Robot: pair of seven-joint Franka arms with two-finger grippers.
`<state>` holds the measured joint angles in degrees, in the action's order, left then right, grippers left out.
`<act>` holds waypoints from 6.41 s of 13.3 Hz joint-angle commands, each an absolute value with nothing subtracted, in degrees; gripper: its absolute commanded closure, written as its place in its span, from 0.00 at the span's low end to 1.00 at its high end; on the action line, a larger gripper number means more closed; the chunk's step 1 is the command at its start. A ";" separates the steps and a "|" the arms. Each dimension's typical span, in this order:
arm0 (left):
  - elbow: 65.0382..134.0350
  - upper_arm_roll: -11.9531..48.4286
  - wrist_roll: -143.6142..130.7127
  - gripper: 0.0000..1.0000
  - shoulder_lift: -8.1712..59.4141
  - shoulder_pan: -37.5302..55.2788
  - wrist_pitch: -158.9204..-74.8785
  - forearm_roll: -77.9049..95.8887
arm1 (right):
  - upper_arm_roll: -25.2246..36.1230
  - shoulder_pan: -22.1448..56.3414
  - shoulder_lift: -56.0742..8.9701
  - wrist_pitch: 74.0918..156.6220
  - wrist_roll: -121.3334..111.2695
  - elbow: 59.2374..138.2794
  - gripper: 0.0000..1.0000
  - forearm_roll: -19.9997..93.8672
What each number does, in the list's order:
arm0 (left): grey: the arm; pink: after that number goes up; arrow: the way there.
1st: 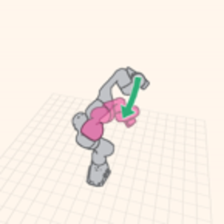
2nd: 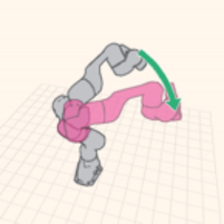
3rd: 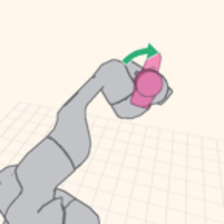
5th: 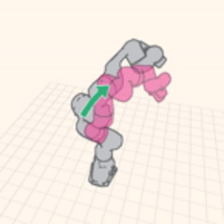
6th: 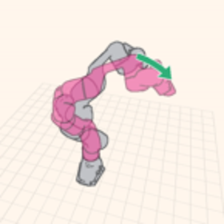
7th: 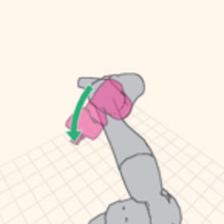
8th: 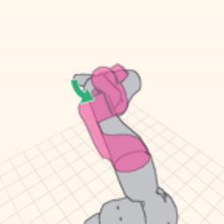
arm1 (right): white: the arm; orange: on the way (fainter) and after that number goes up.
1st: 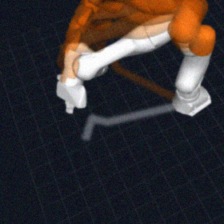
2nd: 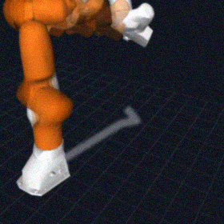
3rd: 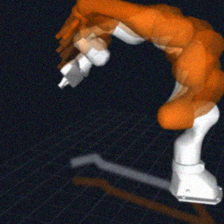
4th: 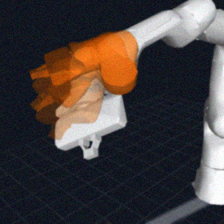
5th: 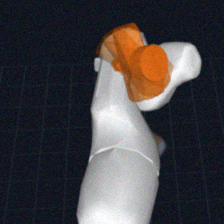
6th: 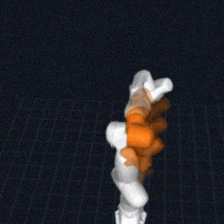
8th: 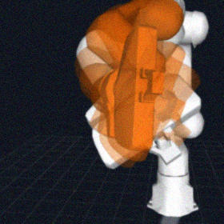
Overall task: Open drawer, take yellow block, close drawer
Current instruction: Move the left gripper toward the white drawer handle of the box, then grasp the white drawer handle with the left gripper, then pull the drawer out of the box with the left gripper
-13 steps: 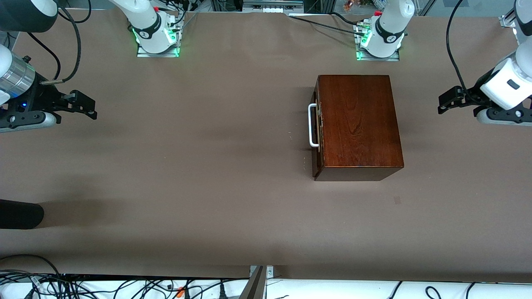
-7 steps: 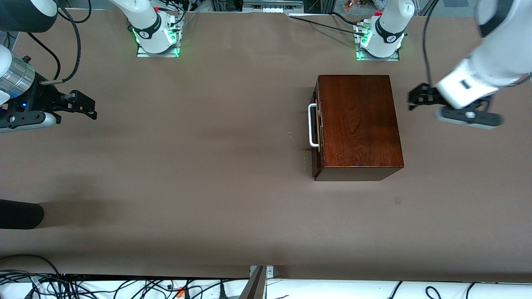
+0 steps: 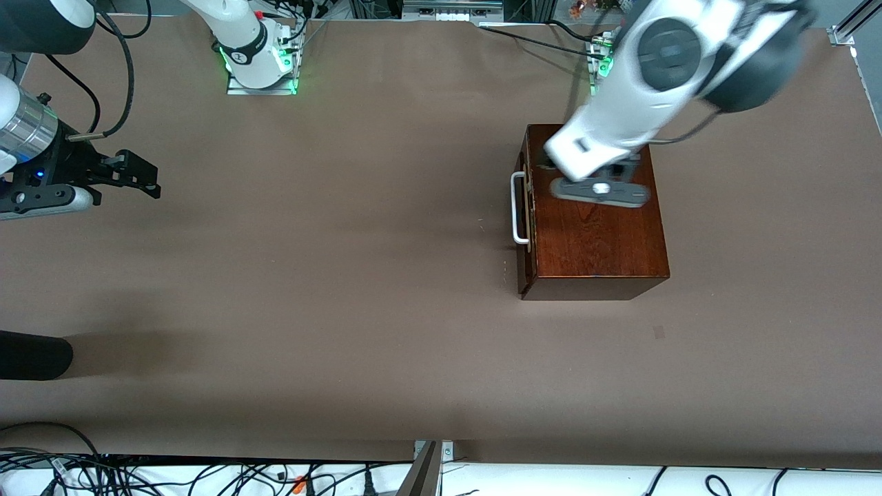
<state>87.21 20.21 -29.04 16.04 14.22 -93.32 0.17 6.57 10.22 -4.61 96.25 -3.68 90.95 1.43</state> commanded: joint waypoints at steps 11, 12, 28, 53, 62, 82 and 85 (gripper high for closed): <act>81.91 19.42 -50.62 0.00 36.39 29.18 -101.51 -25.40 | 6.59 9.93 -4.75 95.71 -3.34 90.18 0.00 2.46; 81.91 19.34 -50.71 0.00 36.56 29.01 -101.51 -25.66 | 6.59 9.93 -4.75 95.71 -3.34 90.18 0.00 2.46; 81.74 19.07 -57.57 0.00 40.16 29.62 -109.07 -19.25 | 6.59 9.93 -4.75 95.71 -3.43 90.18 0.00 2.46; 79.28 19.34 -58.71 0.00 41.66 34.10 -119.27 -10.81 | 6.85 9.93 -4.75 95.71 -3.43 90.26 0.00 2.55; 78.57 19.34 -58.71 0.00 41.31 33.57 -119.18 -9.23 | 6.86 9.93 -4.75 95.71 -3.43 90.26 0.00 2.55; 76.74 18.72 -57.75 0.00 39.73 33.75 -111.72 -10.89 | 6.77 9.93 -4.75 95.89 -3.43 90.18 0.00 3.34; 74.71 18.81 -57.74 0.00 39.64 33.84 -107.93 -11.69 | 6.77 9.93 -4.66 95.98 -3.43 90.18 0.00 3.34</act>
